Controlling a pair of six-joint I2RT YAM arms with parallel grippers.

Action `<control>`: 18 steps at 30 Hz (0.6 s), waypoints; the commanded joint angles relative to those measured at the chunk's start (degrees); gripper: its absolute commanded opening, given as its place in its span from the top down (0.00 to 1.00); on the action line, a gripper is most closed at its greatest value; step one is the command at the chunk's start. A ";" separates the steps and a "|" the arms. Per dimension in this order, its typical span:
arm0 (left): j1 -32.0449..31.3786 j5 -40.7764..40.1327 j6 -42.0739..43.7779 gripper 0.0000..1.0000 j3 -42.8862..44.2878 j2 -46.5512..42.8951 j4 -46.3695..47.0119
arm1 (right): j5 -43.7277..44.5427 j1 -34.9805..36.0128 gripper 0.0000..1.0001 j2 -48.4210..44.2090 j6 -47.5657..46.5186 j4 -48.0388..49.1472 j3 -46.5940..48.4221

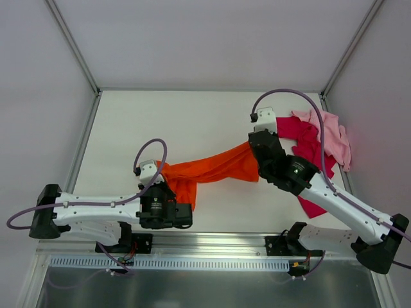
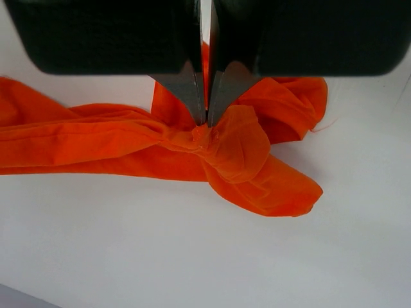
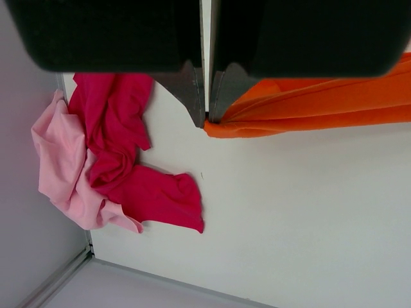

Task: Fold and stack the t-shirts

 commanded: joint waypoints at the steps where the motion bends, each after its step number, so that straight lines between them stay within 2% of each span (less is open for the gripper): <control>1: -1.79 -1.92 -6.30 1.00 -2.01 -4.59 -12.55 | 2.11 0.00 0.99 -3.76 3.45 -1.06 -0.86; 6: -1.27 -2.26 -5.52 1.00 -2.37 -6.44 -12.82 | 1.24 0.44 0.99 -1.84 4.24 -0.62 -0.51; 12: 9.44 -6.30 3.53 1.00 4.92 -8.37 -12.56 | 1.49 1.05 0.99 1.94 4.33 2.27 0.02; 17: 16.12 -7.19 21.25 1.00 7.04 -9.86 -2.30 | 5.36 1.49 0.99 0.99 4.77 2.01 -1.38; 18: 17.79 -6.66 31.74 1.00 6.69 -10.30 6.60 | 7.10 1.67 0.99 0.29 4.86 1.93 -1.56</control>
